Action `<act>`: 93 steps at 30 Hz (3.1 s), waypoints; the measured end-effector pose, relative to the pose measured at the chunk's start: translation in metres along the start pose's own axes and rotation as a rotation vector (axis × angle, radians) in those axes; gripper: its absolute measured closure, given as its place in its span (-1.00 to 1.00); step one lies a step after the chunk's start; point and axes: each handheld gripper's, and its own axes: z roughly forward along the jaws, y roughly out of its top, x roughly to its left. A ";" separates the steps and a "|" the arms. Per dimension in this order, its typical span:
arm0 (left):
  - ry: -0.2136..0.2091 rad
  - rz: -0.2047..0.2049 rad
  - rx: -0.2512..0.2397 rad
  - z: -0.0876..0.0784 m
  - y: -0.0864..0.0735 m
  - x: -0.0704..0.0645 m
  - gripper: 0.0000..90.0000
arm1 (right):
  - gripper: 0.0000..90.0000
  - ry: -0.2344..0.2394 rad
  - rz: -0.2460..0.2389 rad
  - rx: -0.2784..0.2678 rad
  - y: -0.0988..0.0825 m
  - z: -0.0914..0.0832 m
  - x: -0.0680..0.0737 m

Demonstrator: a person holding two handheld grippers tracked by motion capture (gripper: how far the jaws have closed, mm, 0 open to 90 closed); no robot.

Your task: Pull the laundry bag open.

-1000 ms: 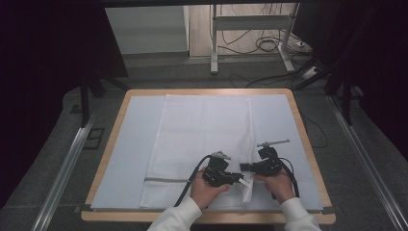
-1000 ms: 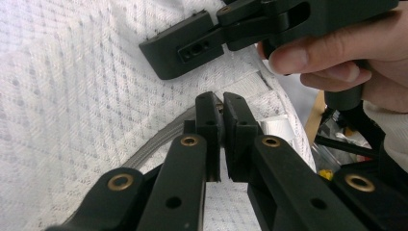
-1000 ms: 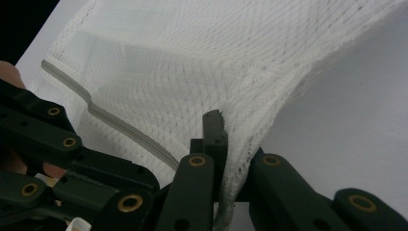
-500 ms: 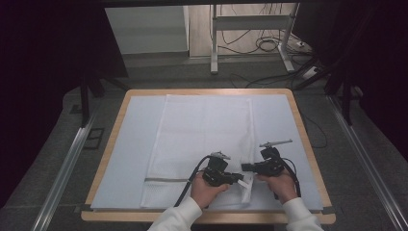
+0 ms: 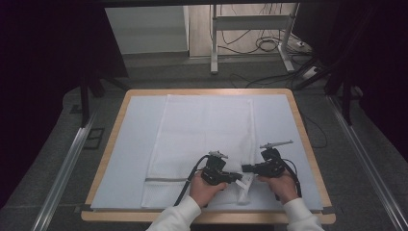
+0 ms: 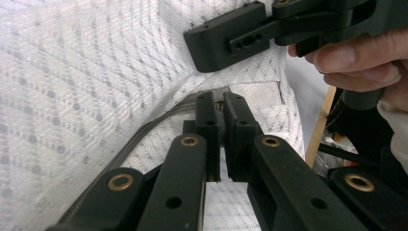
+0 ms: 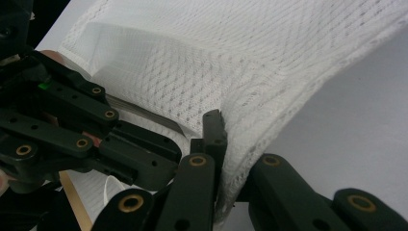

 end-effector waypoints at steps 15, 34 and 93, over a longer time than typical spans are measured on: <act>0.017 -0.009 -0.001 -0.003 -0.002 0.005 0.93 | 0.97 -0.005 0.013 -0.018 -0.003 -0.006 -0.004; 0.019 -0.018 -0.011 -0.015 -0.003 0.010 0.92 | 0.96 -0.004 0.018 -0.031 -0.002 -0.004 -0.004; 0.090 -0.030 -0.018 -0.052 -0.026 0.032 0.92 | 0.96 0.000 0.006 -0.023 -0.003 0.001 -0.003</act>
